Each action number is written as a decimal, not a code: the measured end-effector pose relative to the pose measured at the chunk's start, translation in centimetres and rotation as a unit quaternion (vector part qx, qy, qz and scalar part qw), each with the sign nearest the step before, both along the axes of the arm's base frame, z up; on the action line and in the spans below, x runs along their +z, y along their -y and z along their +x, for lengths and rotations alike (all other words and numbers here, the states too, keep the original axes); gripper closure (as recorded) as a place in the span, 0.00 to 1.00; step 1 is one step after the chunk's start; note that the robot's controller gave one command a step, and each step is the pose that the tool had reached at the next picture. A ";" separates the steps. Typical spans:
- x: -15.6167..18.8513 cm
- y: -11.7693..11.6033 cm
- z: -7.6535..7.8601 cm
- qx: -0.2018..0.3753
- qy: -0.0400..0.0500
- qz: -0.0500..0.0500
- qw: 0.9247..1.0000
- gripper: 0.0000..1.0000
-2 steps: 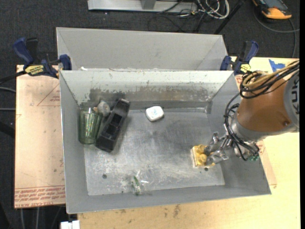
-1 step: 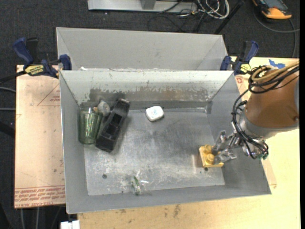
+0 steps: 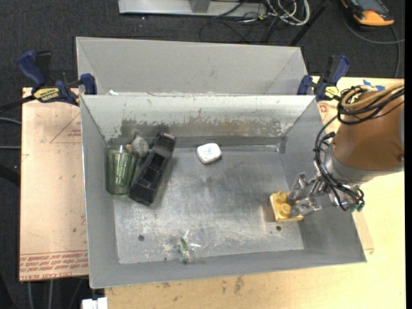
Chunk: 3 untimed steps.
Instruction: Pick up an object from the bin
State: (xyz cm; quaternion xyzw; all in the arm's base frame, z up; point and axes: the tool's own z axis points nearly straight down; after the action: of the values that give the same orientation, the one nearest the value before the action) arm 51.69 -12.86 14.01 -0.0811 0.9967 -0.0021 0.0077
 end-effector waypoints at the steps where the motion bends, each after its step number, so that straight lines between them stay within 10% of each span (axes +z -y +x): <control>1: -3.8 -0.3 0.1 0.003 -0.009 0.002 1.000 1.00; 3: -4.1 -0.1 0.9 0.005 -0.015 0.003 1.000 1.00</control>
Offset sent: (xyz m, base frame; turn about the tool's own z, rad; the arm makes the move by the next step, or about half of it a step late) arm -0.0045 0.0005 -0.0070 -0.0057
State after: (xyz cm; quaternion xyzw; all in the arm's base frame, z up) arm 52.56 -12.72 9.91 -0.0860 0.9963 0.0016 -0.0068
